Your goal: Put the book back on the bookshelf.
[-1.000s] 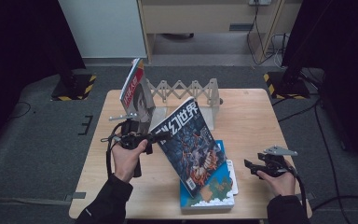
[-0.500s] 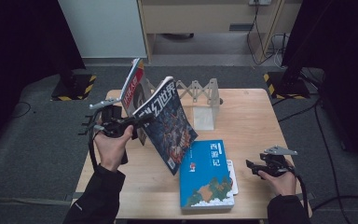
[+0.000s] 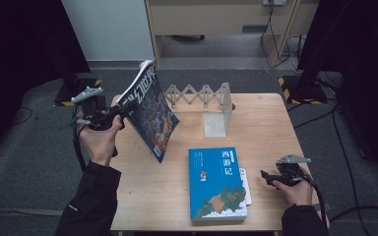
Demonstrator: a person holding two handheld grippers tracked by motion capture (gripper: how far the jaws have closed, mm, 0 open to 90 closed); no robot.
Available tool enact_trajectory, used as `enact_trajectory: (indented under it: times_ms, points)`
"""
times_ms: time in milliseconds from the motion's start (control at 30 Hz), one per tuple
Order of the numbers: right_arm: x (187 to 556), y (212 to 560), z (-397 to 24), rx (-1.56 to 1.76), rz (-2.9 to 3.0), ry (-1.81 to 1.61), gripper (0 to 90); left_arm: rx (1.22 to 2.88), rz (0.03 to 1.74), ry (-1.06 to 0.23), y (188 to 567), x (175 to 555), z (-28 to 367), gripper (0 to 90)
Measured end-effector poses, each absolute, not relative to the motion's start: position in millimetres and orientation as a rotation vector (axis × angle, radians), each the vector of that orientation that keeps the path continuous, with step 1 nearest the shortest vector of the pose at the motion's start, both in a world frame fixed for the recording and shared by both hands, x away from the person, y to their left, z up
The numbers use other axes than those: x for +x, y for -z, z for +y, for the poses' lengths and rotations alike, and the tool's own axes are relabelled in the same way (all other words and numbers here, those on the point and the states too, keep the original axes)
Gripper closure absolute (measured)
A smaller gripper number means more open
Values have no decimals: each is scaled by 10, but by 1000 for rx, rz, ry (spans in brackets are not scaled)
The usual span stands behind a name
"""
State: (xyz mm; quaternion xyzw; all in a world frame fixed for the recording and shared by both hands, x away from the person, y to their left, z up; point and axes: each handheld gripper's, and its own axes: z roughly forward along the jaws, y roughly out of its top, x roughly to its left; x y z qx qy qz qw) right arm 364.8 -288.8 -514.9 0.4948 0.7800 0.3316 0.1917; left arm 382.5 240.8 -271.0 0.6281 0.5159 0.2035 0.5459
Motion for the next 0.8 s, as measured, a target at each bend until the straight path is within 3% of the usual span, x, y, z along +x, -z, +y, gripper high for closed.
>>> enact_trajectory:
  times_ms: [533, 800]
  points:
    - [3665, 5166, -2884, 1395, 2194, -933, 268, 1438, 1263, -703, 2699, 4147, 2264, 818]
    - [3677, 5174, -2897, 1388, 2201, -931, 264, 1444, 1278, -723, 2839, 4344, 2154, 818]
